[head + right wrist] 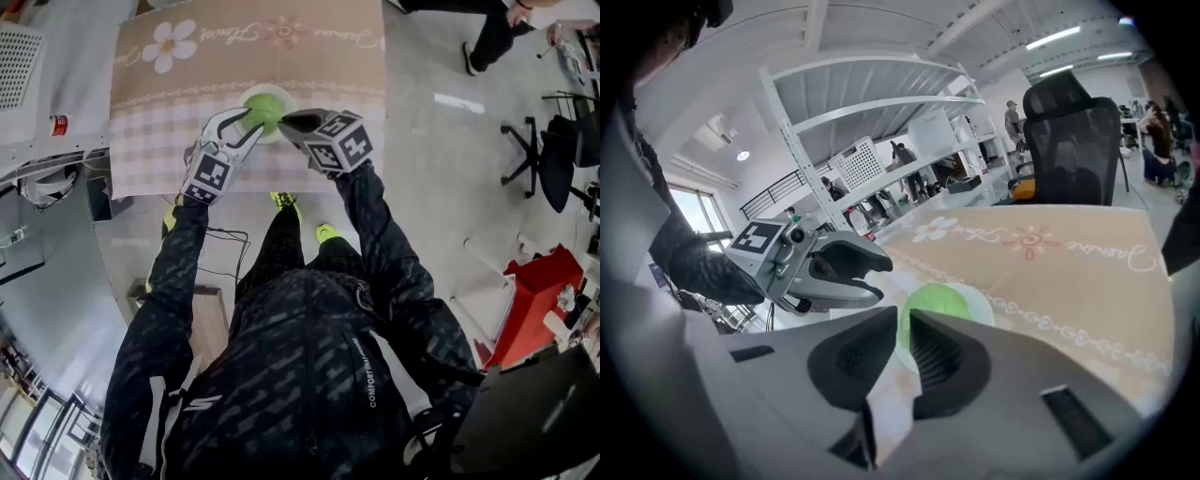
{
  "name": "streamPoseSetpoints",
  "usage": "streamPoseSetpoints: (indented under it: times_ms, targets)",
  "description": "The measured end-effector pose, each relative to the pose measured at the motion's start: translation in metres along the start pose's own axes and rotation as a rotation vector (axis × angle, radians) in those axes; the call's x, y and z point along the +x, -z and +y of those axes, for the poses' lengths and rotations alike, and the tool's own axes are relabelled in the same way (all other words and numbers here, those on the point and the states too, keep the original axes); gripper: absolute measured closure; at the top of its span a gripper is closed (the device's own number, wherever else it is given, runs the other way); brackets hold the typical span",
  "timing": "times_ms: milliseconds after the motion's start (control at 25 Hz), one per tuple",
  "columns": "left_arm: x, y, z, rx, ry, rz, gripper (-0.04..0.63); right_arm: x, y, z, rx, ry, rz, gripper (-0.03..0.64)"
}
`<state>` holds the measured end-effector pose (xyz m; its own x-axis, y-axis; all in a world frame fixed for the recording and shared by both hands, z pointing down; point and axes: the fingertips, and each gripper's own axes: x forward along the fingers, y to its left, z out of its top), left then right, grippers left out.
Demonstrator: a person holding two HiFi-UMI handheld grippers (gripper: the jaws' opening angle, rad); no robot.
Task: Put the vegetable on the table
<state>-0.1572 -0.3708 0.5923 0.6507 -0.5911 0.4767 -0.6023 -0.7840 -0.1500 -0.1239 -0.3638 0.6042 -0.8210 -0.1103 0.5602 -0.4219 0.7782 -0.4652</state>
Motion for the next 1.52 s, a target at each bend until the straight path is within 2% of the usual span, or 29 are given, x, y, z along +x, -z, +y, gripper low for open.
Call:
streamPoseSetpoints:
  times_ms: [80, 160, 320, 560, 800, 1040, 1280, 1520]
  targets:
    - [-0.007, -0.009, -0.009, -0.003, -0.012, -0.005, 0.454, -0.007, -0.003, 0.01, -0.019, -0.007, -0.01, 0.595]
    - [-0.014, -0.017, -0.017, -0.006, -0.028, -0.014, 0.522, -0.014, -0.004, 0.02, -0.04, -0.012, -0.017, 0.597]
    - [-0.026, -0.037, -0.027, -0.043, -0.085, -0.064, 0.598, -0.027, -0.009, 0.033, -0.08, -0.003, -0.051, 0.614]
    - [-0.047, -0.062, -0.056, -0.118, -0.13, -0.101, 0.6, -0.053, -0.008, 0.066, -0.103, -0.047, -0.094, 0.614]
    - [-0.068, -0.08, -0.094, -0.192, -0.152, -0.134, 0.6, -0.076, 0.009, 0.099, -0.174, -0.074, -0.092, 0.614]
    - [-0.104, -0.105, -0.143, -0.276, -0.24, -0.206, 0.6, -0.104, 0.039, 0.136, -0.255, -0.107, -0.099, 0.614]
    - [-0.133, -0.112, -0.213, -0.291, -0.297, -0.198, 0.6, -0.137, 0.082, 0.174, -0.285, -0.144, -0.097, 0.614]
    - [-0.15, -0.11, -0.254, -0.348, -0.312, -0.204, 0.6, -0.155, 0.105, 0.201, -0.288, -0.178, -0.095, 0.614]
